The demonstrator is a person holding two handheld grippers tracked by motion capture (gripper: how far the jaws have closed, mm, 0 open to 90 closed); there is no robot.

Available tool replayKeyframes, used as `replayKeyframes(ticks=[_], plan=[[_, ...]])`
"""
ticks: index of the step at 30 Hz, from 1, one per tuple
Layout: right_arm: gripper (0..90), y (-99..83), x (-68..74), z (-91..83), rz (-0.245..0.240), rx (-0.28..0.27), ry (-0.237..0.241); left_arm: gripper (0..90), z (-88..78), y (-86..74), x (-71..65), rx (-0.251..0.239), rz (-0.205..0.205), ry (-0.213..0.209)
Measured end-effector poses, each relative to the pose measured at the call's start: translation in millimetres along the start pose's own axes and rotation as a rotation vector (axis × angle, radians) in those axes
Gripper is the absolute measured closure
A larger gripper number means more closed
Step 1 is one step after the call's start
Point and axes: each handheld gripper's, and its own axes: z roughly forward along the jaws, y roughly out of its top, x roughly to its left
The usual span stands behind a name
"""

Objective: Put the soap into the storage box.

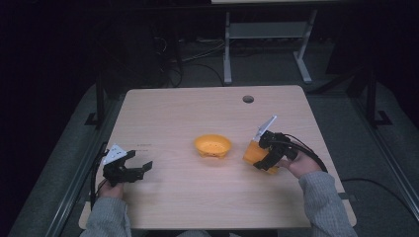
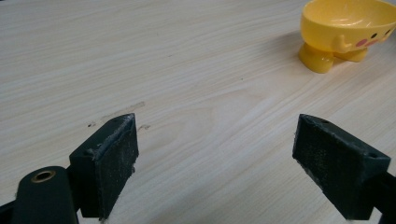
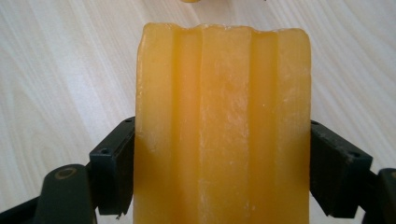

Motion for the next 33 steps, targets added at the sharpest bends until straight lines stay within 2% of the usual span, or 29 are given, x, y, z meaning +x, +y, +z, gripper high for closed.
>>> replayKeyframes(ticks=[15,18,33], plan=[[21.3,21.4,-0.7,-1.0,-0.043,0.000,0.005,13.8,-0.9,0.2,0.4,-0.004,-0.002,0.001],[21.3,26.6,-0.2,-3.1,-0.051,-0.013,0.006,13.8,-0.8,0.2,0.1,-0.007,-0.004,0.000],[21.3,41.8,-0.6,-4.9,-0.082,-0.016,0.008,13.8,-1.8,0.5,0.6,-0.008,-0.007,-0.001]])
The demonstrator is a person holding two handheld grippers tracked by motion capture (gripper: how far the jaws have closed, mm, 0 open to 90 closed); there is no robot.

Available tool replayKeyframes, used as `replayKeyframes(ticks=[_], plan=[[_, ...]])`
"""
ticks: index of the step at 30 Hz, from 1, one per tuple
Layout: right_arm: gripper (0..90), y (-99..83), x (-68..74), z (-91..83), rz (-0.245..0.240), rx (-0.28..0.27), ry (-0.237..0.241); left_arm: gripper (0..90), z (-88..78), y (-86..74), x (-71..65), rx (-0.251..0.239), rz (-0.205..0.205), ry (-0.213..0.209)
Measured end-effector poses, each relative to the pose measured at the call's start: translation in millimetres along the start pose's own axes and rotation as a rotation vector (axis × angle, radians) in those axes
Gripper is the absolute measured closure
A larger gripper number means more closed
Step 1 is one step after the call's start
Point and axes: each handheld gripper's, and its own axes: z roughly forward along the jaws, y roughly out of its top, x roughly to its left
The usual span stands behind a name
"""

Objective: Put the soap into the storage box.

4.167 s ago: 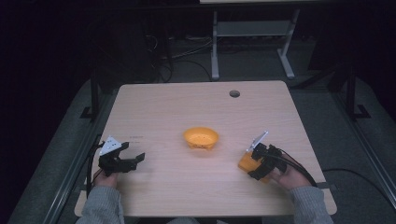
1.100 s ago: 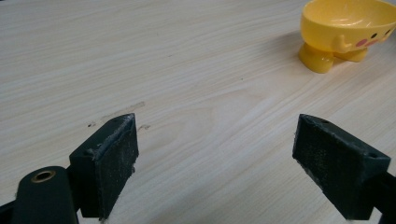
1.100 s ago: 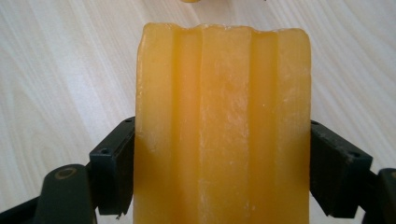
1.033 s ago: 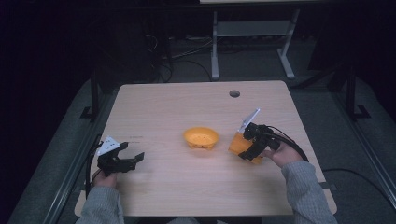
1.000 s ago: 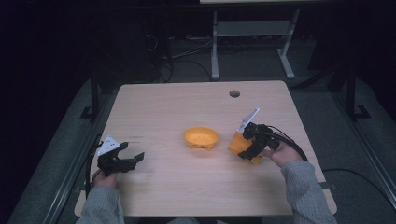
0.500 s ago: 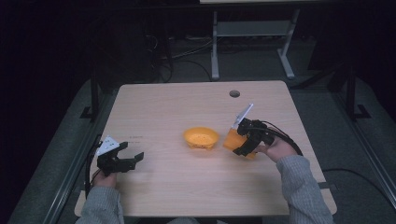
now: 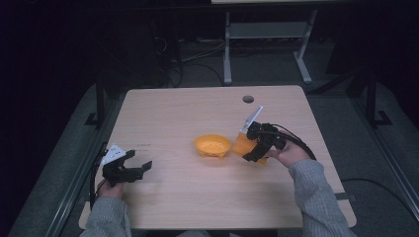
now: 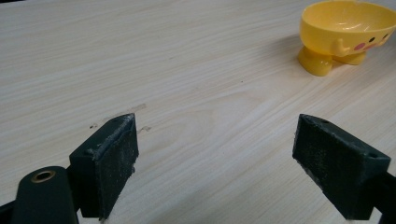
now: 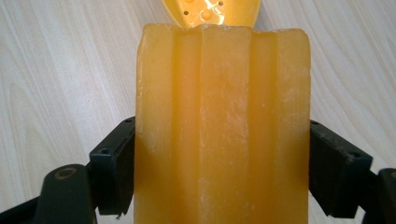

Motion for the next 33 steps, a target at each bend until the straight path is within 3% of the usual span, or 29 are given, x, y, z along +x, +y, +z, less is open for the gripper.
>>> replayKeyframes(ticks=[33], plan=[[21.3,39.8,-5.3,2.0,-0.060,-0.001,0.022,13.8,-0.6,-0.1,0.5,-0.008,-0.006,0.001]])
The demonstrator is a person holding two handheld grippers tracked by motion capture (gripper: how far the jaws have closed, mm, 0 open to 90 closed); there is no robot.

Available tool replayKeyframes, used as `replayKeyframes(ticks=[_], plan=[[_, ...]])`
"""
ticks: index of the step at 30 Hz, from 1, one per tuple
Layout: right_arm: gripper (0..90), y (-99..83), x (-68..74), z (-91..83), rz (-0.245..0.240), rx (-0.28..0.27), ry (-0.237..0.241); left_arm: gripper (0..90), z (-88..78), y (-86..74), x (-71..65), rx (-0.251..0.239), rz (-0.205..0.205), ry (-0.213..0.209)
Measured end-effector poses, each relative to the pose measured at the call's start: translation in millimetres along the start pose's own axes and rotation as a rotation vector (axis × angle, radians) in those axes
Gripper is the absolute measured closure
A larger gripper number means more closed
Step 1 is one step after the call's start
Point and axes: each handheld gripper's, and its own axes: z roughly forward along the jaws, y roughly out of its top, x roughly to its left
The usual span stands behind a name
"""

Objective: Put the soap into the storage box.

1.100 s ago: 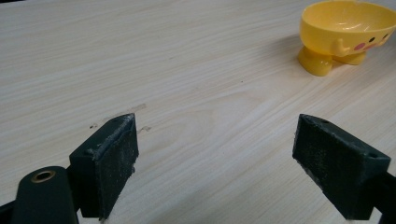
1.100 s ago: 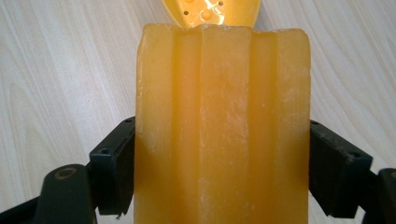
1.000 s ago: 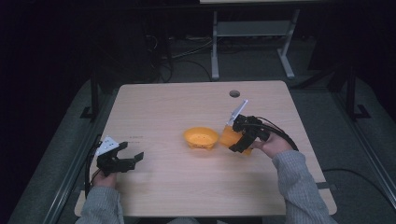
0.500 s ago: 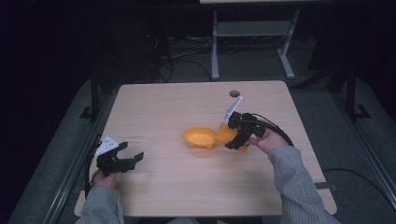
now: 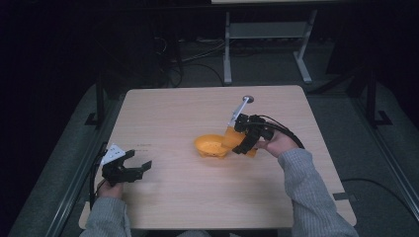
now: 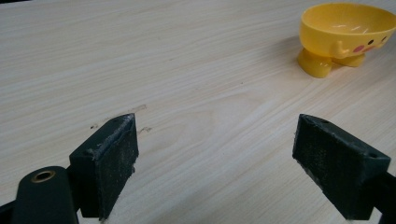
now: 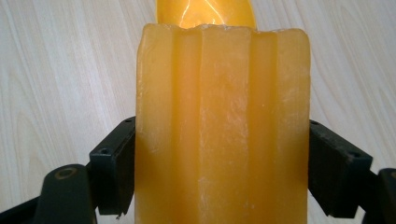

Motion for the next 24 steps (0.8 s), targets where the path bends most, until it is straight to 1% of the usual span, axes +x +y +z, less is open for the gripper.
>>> replayKeyframes(ticks=[3,8,10,16,23,24], plan=[[21.3,4.6,-0.6,-0.2,-0.004,-0.012,0.007,13.8,-0.3,0.1,0.4,0.003,0.003,0.000],[21.3,11.5,-0.7,1.4,-0.014,-0.012,0.006,13.8,-0.3,0.1,0.3,0.002,0.001,-0.001],[21.3,15.2,0.2,1.9,-0.016,-0.015,0.013,13.8,-0.4,0.2,0.4,0.000,0.005,0.000],[21.3,24.6,-0.6,3.8,-0.041,-0.020,0.027,13.8,-0.5,0.1,0.5,0.000,-0.002,0.000],[21.3,29.5,-1.9,7.7,-0.045,0.004,0.027,13.8,-0.9,0.1,0.7,0.000,-0.002,0.000],[21.3,32.5,-1.9,7.6,-0.049,0.007,0.028,13.8,-0.8,0.1,0.7,0.000,-0.002,0.000]])
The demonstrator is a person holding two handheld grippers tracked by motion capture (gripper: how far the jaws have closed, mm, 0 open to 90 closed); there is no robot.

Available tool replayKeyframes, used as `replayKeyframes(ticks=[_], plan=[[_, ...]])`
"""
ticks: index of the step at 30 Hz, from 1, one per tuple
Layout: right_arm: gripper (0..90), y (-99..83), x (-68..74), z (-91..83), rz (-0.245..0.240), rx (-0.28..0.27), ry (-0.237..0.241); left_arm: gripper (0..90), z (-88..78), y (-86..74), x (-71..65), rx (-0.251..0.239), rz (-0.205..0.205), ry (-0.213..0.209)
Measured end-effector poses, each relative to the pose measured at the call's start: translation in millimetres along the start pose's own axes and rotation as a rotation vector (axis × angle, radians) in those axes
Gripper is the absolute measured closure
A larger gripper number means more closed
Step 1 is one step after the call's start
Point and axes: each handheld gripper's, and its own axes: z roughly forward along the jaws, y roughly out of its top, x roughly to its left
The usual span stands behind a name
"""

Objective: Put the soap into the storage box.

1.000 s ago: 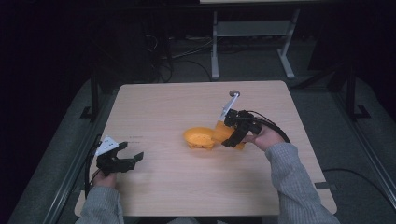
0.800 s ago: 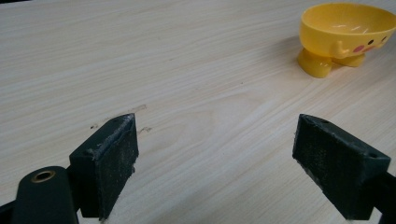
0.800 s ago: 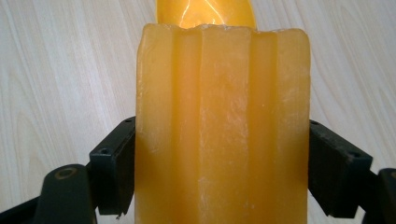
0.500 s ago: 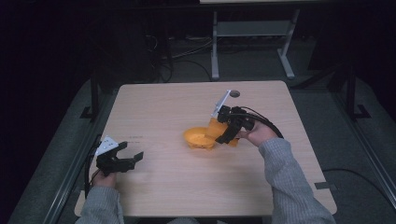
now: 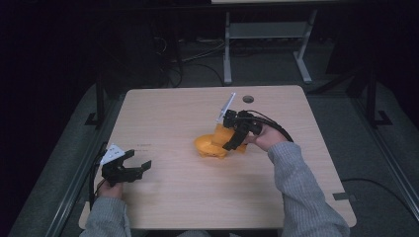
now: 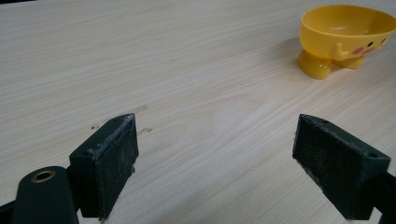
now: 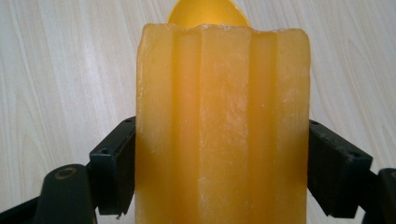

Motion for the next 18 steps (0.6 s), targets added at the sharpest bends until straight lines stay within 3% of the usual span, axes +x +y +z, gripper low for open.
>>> replayKeyframes(ticks=[18], plan=[[21.3,20.4,-7.4,0.0,-0.024,-0.014,0.019,13.8,0.6,-0.1,0.0,-0.006,-0.002,-0.002]])
